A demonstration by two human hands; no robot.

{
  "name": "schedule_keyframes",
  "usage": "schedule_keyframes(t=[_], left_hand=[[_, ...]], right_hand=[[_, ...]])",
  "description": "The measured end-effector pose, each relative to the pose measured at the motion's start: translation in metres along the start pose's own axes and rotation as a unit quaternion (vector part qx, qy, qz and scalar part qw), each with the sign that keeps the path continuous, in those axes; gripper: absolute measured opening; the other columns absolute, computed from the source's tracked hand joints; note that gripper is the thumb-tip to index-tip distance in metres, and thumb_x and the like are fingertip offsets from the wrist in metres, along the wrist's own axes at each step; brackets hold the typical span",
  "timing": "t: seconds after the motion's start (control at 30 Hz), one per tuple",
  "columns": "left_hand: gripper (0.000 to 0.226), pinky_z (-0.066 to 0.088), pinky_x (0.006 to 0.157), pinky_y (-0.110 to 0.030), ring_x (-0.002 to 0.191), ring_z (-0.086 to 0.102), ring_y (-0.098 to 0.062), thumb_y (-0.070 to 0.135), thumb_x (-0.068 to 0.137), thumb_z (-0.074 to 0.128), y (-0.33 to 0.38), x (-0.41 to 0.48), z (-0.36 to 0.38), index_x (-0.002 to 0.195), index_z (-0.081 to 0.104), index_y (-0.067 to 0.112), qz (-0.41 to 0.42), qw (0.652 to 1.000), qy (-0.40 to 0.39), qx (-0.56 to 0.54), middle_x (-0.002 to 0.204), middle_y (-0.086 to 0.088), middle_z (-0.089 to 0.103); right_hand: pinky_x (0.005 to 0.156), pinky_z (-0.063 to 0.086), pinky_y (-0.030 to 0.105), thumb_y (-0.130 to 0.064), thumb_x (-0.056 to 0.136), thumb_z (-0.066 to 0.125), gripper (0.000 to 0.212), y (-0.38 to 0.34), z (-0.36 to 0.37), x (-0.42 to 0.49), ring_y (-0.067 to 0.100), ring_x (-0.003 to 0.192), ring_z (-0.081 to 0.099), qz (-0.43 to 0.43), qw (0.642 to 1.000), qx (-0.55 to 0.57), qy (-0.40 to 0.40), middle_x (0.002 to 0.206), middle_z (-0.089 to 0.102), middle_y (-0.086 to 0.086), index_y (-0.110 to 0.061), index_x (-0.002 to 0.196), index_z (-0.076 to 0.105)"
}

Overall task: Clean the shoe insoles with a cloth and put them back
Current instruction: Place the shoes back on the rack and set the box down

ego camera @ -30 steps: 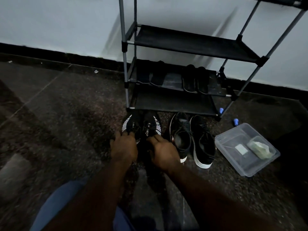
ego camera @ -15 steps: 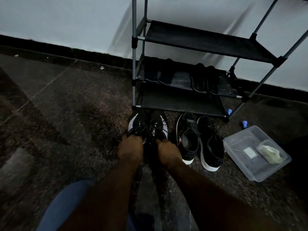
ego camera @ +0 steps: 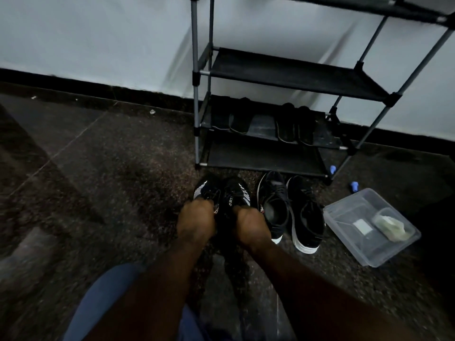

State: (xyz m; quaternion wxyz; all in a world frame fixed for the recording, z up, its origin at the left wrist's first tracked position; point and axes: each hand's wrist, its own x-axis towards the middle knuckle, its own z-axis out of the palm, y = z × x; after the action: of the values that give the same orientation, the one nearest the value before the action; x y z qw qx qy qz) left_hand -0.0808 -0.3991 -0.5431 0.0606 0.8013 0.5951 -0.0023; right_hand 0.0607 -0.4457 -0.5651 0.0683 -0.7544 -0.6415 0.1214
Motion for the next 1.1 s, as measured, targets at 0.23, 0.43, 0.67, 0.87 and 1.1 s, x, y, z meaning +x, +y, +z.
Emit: schedule_keyframes(t=[0.23,0.43,0.67,0.87,1.1], left_hand=[[0.025,0.053,0.091,-0.036,0.108,0.068,-0.029,0.018,0.094,0.059,0.005,-0.027,-0.048,0.117,0.069,0.018,0.02,0.999,0.049,-0.012,0.118,-0.007,0.069],[0.027,0.053,0.091,-0.035,0.107,0.068,-0.028,0.02,0.092,0.062,0.014,-0.049,-0.099,0.118,0.069,0.017,0.038,0.995,0.092,0.005,0.117,-0.007,0.07],[0.028,0.049,0.091,-0.033,0.106,0.064,-0.026,0.02,0.092,0.061,0.02,-0.063,-0.165,0.119,0.069,0.02,0.074,0.975,0.209,-0.019,0.12,-0.004,0.068],[0.027,0.049,0.084,-0.033,0.101,0.061,-0.026,0.013,0.088,0.064,0.024,-0.065,-0.221,0.113,0.072,0.019,0.099,0.944,0.308,-0.069,0.113,-0.003,0.07],[0.022,0.051,0.064,-0.035,0.08,0.062,-0.032,0.003,0.071,0.07,0.029,-0.06,-0.281,0.089,0.074,0.015,0.113,0.887,0.434,-0.106,0.085,-0.006,0.069]], right_hand=[[0.089,0.053,0.036,-0.025,0.089,0.062,0.023,-0.012,-0.049,-0.026,0.033,0.106,0.067,-0.001,0.998,0.045,0.043,0.115,0.071,0.01,-0.018,0.111,0.065],[0.087,0.053,0.032,-0.028,0.087,0.066,0.023,-0.025,-0.095,-0.05,0.029,0.104,0.067,-0.014,0.993,0.051,0.106,0.113,0.07,0.005,-0.02,0.109,0.067],[0.084,0.053,0.036,-0.019,0.082,0.068,0.027,-0.037,-0.16,-0.066,0.029,0.1,0.066,-0.055,0.974,0.04,0.216,0.108,0.069,0.005,-0.019,0.11,0.067],[0.078,0.051,0.028,-0.007,0.078,0.072,0.026,-0.049,-0.22,-0.074,0.025,0.093,0.065,-0.097,0.944,0.033,0.313,0.101,0.069,0.005,-0.014,0.103,0.069],[0.071,0.045,0.03,-0.007,0.079,0.072,0.024,-0.059,-0.294,-0.078,0.032,0.092,0.064,-0.123,0.912,0.008,0.39,0.1,0.068,0.009,-0.011,0.102,0.067]])
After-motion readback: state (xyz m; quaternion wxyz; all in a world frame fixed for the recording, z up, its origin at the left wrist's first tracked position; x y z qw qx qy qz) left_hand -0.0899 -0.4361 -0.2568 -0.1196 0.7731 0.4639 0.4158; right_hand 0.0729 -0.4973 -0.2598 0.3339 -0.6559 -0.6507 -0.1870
